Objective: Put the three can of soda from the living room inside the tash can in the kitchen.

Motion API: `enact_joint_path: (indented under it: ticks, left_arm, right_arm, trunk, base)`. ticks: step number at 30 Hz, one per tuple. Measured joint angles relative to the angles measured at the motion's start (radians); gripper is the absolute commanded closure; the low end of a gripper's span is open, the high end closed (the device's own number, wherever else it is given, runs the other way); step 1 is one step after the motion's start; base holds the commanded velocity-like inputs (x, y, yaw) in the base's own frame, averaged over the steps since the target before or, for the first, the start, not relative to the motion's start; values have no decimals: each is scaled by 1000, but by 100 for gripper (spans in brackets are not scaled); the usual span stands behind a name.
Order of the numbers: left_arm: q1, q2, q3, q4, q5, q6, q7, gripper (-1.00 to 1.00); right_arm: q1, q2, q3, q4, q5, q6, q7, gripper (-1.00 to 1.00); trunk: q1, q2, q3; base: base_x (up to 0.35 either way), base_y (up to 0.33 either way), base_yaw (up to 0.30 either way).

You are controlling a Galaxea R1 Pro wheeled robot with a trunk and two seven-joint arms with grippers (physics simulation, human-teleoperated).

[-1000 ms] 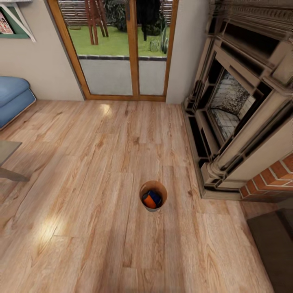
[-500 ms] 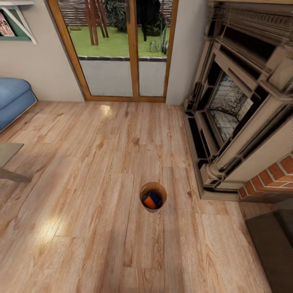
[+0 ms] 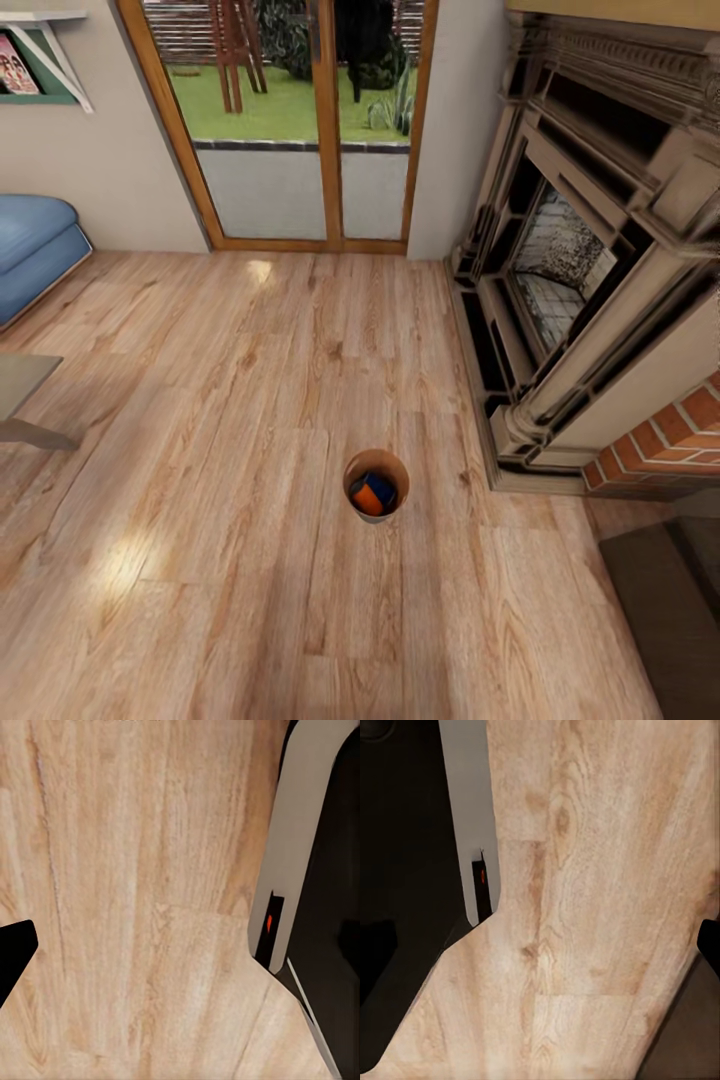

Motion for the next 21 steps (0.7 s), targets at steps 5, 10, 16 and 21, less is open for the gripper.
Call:
enact_joint_path:
  ticks: [5, 10, 16, 21]
  left_arm:
    - [-1, -5, 0, 0, 0, 0, 1, -100]
    - [-2, -6, 0, 0, 0, 0, 1, -100]
    - [-3, -6, 0, 0, -3, 0, 0, -100]
    - [-5, -6, 0, -1, -5, 0, 0, -100]
  right_arm:
    - [0, -6, 1, 1, -22, 1, 0, -100]
    - [0, -6, 1, 0, -30, 1, 0, -100]
    - [0, -5, 1, -1, -31, 1, 0, -100]
    - [0, -1, 1, -1, -31, 1, 0, -100]
  trunk:
    - [-19, 35, 16]
    - [-38, 70, 31]
    - [-61, 112, 50]
    - [-81, 147, 66]
  base:
    - [0, 0, 0]
    - [0, 0, 0]
    - [0, 0, 0]
    - [0, 0, 0]
